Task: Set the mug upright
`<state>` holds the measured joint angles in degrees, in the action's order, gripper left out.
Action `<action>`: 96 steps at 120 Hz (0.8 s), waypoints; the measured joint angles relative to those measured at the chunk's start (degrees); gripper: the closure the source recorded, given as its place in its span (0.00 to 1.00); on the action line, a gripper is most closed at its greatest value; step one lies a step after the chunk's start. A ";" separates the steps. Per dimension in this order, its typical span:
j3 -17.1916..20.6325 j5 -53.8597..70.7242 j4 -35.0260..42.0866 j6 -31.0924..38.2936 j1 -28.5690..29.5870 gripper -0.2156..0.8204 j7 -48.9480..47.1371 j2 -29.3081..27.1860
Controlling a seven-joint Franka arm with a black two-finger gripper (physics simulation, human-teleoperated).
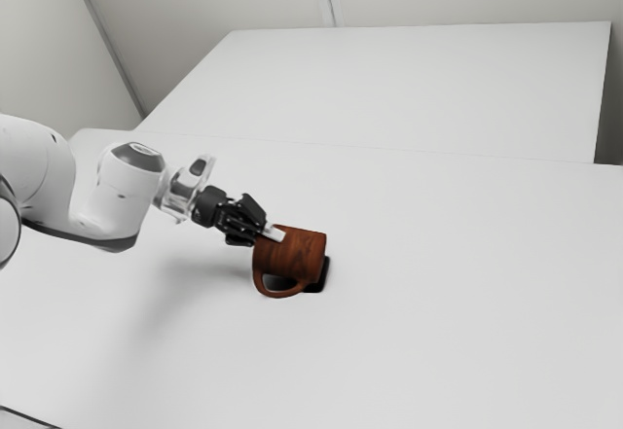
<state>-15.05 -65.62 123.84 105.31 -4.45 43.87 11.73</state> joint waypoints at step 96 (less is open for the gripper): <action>1.53 37.89 -2.93 10.03 -9.90 0.97 -20.32 -8.57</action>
<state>-13.53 -27.73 120.91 115.33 -14.35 23.56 3.16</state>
